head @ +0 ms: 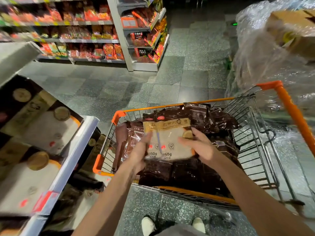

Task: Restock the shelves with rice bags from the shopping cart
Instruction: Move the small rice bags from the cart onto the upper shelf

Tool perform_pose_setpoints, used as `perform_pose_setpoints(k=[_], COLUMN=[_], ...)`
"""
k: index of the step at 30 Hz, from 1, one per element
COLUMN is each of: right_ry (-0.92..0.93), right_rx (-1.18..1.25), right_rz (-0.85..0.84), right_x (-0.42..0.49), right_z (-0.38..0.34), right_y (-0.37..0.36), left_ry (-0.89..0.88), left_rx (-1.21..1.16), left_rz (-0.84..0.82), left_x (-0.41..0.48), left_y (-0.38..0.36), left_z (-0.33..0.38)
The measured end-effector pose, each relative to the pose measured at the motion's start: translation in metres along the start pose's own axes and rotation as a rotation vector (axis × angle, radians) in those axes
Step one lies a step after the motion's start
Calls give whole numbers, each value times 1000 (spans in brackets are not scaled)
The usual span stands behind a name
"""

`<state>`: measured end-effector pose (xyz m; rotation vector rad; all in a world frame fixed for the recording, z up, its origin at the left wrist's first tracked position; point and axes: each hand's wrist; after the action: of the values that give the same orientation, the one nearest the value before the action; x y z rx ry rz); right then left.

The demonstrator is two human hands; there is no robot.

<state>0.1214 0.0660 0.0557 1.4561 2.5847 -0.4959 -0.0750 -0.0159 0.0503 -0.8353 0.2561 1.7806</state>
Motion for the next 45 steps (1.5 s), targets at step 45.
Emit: perform_pose_setpoints(k=[45], right_ry=[-201], right_rx=[29], right_rz=[520], right_x=[-1], right_z=[21], right_y=[-36], left_ry=[-475], left_rx=[442], left_rz=[142], left_x=[32], left_y=[59], left_z=[77])
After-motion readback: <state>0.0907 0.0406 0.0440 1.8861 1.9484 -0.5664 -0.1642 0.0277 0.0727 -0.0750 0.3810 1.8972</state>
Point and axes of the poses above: each hand's wrist, its own x-axis towards the middle knuckle, its own y-axis out of the back of the hand, z = x × y, and after that the axes turned 7 degrees about y, right-handed
